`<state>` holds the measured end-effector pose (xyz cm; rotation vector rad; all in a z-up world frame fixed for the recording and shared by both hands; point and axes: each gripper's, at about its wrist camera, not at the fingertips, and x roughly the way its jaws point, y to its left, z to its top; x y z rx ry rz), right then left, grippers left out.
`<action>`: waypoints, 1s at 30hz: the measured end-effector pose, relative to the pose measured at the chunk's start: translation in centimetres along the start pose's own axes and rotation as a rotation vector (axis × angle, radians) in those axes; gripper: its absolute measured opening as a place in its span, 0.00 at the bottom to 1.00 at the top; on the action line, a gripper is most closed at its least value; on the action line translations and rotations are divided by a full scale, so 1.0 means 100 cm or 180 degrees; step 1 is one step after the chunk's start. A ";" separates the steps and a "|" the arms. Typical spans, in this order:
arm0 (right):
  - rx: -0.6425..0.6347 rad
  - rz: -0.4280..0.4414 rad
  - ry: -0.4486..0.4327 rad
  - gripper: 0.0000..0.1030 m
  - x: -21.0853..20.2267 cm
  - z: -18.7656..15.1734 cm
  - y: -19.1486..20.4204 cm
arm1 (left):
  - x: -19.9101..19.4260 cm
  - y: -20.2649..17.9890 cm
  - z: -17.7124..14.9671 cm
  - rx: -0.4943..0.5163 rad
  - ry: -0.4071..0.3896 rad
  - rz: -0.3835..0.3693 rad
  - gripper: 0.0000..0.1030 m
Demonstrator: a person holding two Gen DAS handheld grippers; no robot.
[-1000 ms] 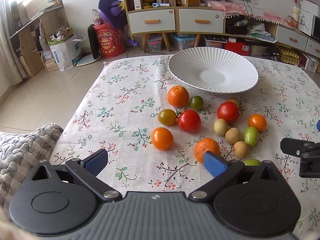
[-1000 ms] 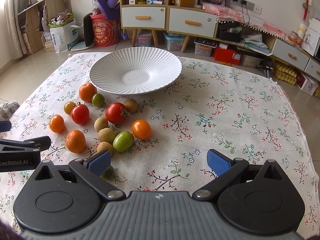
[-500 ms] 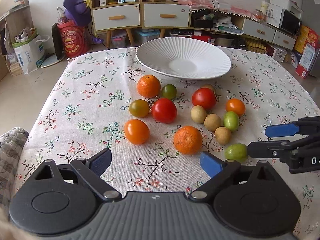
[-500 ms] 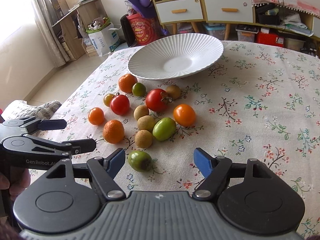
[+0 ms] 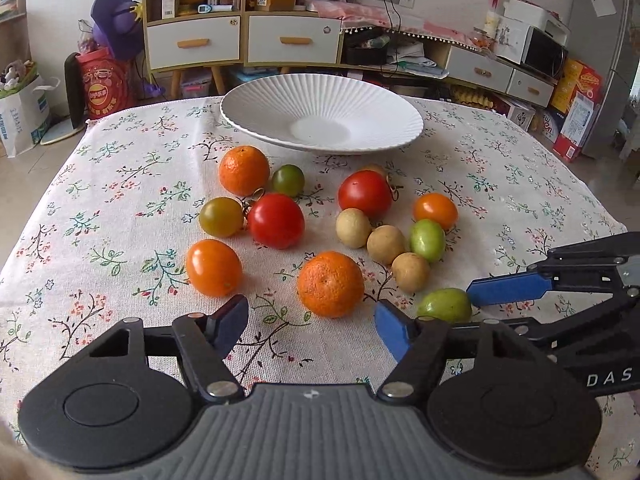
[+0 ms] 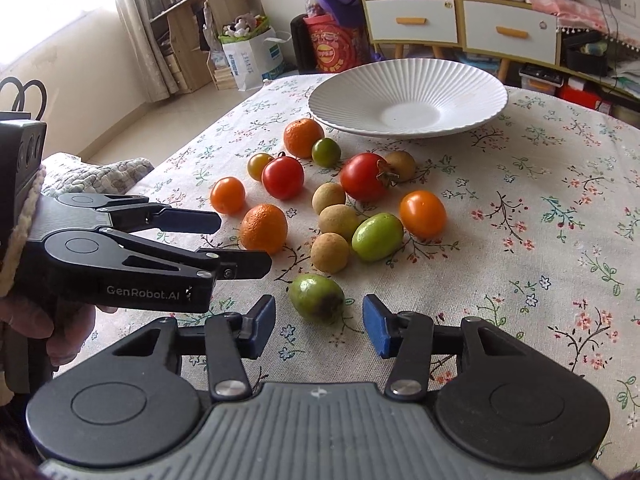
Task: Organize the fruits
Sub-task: 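Grasp the mandarin orange with the left gripper while the right gripper grasps a green fruit, then carry both fruits into the white bowl and open both grippers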
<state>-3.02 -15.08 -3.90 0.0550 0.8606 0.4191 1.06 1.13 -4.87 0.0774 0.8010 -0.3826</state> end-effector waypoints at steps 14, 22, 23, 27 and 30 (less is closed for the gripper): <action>-0.0147 -0.0019 -0.0090 0.26 0.005 -0.001 0.005 | 0.011 0.001 0.000 -0.0010 -0.0180 -0.0089 0.35; -0.0158 -0.0027 -0.0111 0.26 0.001 0.003 0.006 | 0.010 -0.001 0.003 -0.0049 -0.0142 -0.0062 0.26; -0.0151 -0.0020 -0.0123 0.26 0.000 0.004 0.006 | 0.010 -0.001 0.004 -0.0053 -0.0131 -0.0054 0.26; -0.0139 -0.0040 -0.0163 0.26 -0.004 0.009 0.006 | 0.009 0.000 0.007 -0.0084 -0.0095 -0.0023 0.26; -0.0099 -0.0076 -0.0208 0.26 -0.006 0.015 0.004 | 0.008 0.000 0.011 -0.0100 -0.0103 -0.0022 0.26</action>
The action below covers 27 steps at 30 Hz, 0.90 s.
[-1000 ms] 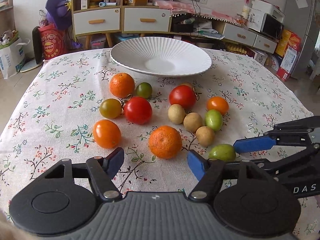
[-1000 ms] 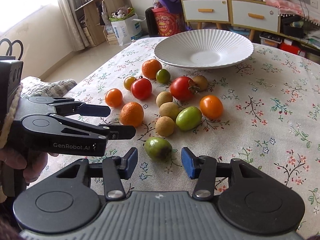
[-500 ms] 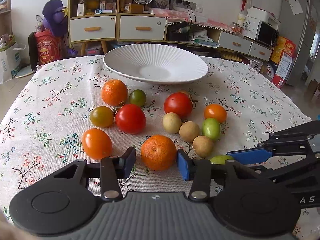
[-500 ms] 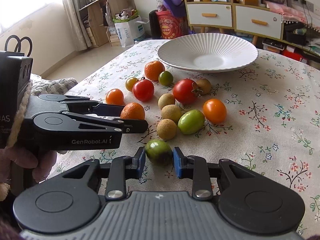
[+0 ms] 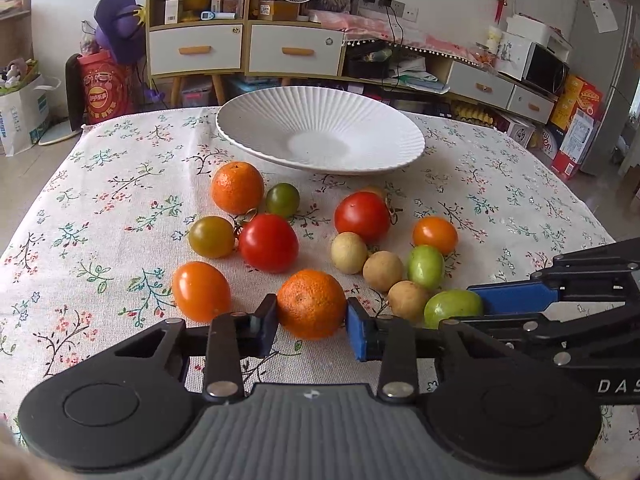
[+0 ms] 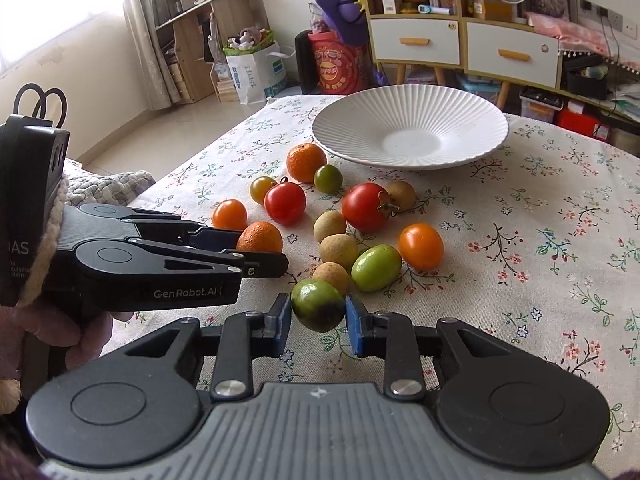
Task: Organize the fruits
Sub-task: 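Carry both fruits into the white bowl and open both grippers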
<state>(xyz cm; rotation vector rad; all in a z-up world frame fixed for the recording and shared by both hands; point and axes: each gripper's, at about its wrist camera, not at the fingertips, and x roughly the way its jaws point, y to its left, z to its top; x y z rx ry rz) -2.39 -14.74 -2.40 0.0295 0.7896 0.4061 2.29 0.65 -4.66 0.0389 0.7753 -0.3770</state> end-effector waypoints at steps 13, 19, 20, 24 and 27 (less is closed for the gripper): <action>0.0182 -0.0218 -0.0244 0.26 -0.002 0.048 -0.021 | -0.002 -0.008 0.037 0.0142 -0.0139 -0.0017 0.26; 0.0470 -0.0218 -0.0228 0.26 0.018 0.077 -0.051 | 0.015 -0.010 0.069 0.0256 -0.0222 -0.0025 0.26; 0.0516 -0.0210 -0.0219 0.26 0.022 0.081 -0.055 | 0.021 -0.010 0.074 0.0267 -0.0212 -0.0047 0.26; 0.0670 -0.0173 -0.0176 0.26 0.041 0.095 -0.072 | 0.043 -0.014 0.091 0.0408 -0.0175 -0.0050 0.26; 0.0748 -0.0090 -0.0154 0.26 0.055 0.102 -0.082 | 0.065 -0.014 0.102 0.0481 -0.0108 -0.0021 0.26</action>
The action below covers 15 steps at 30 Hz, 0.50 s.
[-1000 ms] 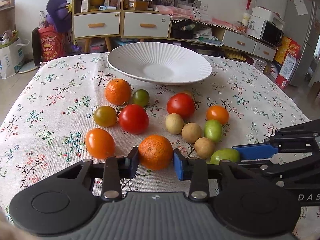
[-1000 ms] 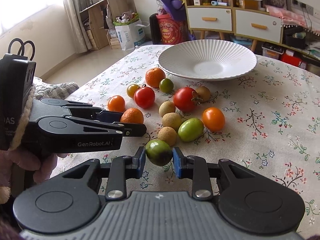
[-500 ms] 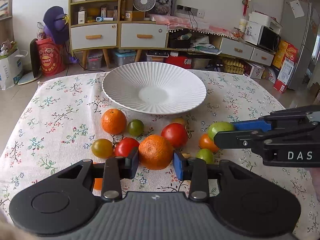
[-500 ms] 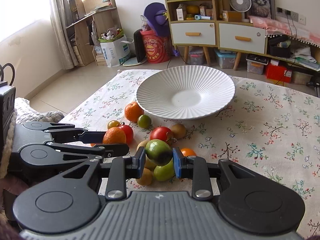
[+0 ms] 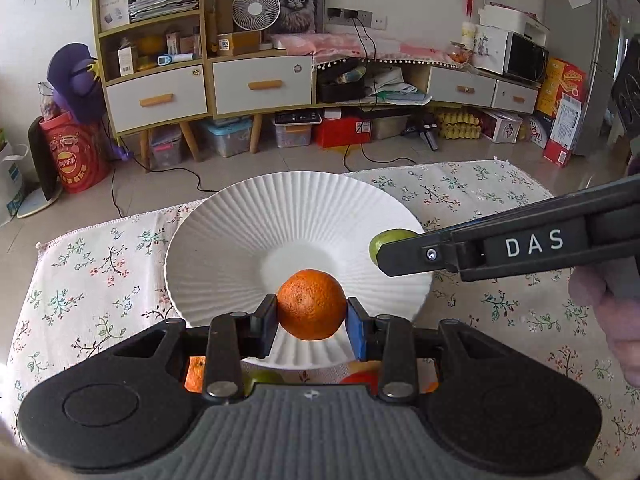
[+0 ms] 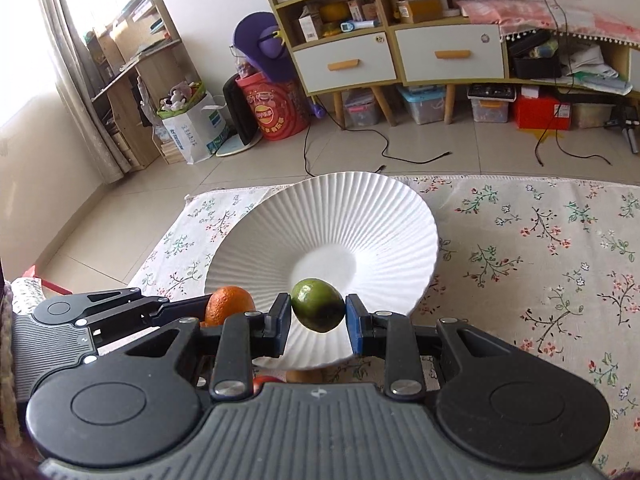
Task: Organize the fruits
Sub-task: 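Carry both fruits into the white bowl and open both grippers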
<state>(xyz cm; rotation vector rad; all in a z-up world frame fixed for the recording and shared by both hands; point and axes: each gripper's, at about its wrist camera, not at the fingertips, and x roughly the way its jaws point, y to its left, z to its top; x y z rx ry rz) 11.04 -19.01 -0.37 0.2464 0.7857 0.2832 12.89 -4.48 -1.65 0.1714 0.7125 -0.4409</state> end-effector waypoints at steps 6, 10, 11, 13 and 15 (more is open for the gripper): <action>0.0108 -0.0025 0.0080 0.26 0.025 0.006 -0.007 | 0.029 0.009 0.000 -0.0015 0.0051 0.0021 0.26; 0.0168 0.0036 0.0106 0.26 0.033 0.008 -0.009 | 0.041 0.011 0.000 -0.0014 0.0076 0.0019 0.26; 0.0181 0.0042 0.0120 0.26 0.034 0.008 -0.010 | 0.041 0.011 0.000 0.0002 0.0058 0.0019 0.26; 0.0191 0.0042 0.0149 0.26 0.037 0.006 -0.010 | 0.044 0.009 0.002 0.0039 0.0045 0.0030 0.26; 0.0151 -0.0017 0.0143 0.26 0.038 0.007 -0.008 | 0.044 0.008 0.001 0.0062 0.0046 0.0033 0.26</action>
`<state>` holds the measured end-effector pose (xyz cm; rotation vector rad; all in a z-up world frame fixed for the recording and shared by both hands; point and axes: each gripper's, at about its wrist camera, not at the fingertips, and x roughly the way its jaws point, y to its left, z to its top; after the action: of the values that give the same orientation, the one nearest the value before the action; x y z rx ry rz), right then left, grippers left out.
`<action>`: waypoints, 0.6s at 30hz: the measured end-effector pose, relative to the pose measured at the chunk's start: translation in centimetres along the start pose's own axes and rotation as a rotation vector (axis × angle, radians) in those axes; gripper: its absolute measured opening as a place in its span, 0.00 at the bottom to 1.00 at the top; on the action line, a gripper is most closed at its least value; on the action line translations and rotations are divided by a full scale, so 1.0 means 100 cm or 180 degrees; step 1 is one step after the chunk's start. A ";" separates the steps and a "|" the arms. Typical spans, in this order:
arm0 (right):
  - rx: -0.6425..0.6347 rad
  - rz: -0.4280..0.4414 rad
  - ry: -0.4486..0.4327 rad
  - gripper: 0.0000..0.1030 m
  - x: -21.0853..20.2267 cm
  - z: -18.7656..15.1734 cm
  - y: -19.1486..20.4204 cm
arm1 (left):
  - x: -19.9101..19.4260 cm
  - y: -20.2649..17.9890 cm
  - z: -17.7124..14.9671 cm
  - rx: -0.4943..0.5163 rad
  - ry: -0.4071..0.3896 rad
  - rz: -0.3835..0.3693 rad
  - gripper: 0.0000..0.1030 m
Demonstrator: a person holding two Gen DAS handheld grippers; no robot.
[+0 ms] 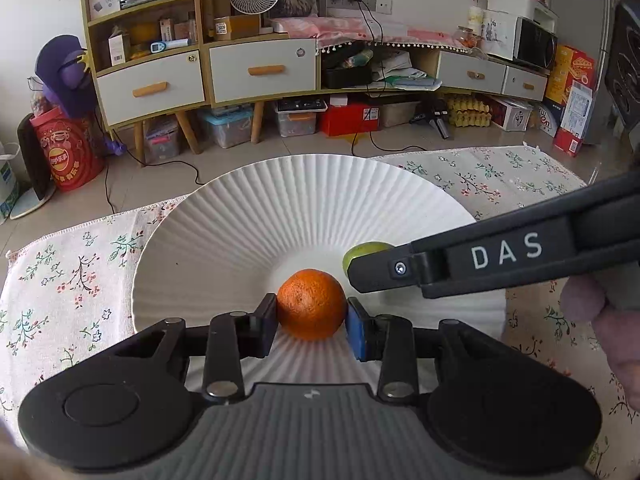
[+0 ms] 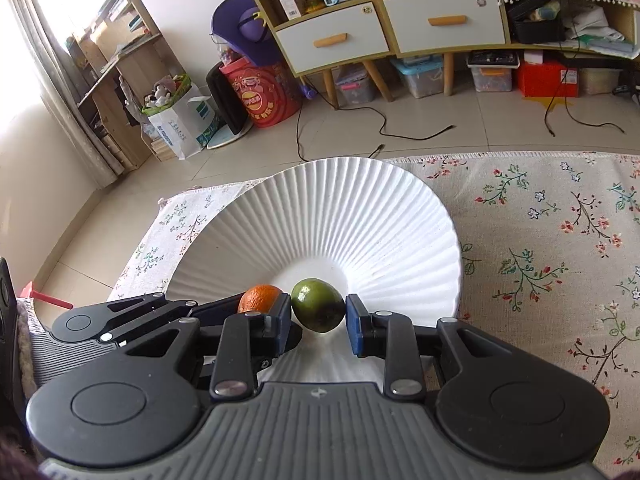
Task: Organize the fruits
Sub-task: 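Carry both fruits into the white bowl and open both grippers, then move both open grippers back over the remaining fruits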
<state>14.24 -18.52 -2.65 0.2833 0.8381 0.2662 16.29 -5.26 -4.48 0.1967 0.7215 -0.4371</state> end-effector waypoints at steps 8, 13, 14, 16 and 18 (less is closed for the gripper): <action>0.0172 0.0107 -0.0008 0.35 -0.007 0.003 -0.006 | -0.004 0.002 0.001 -0.0031 -0.0020 -0.0027 0.37; 0.0198 0.0066 -0.0047 0.53 -0.021 0.004 -0.003 | -0.021 0.002 0.003 -0.0034 -0.0070 -0.0034 0.56; 0.0188 0.0050 -0.0075 0.56 -0.026 0.004 -0.002 | -0.026 0.001 0.002 -0.0005 -0.0094 -0.0026 0.63; 0.0152 -0.0001 -0.0115 0.65 -0.034 0.003 0.001 | -0.036 0.000 0.001 0.0006 -0.0128 0.0006 0.70; 0.0069 -0.0084 -0.0146 0.70 -0.041 0.002 0.005 | -0.045 0.000 -0.002 -0.0014 -0.0111 0.0016 0.73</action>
<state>11.73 -19.50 0.45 0.2972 0.7992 0.2252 13.20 -3.76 -1.59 0.1863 0.6877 -0.4332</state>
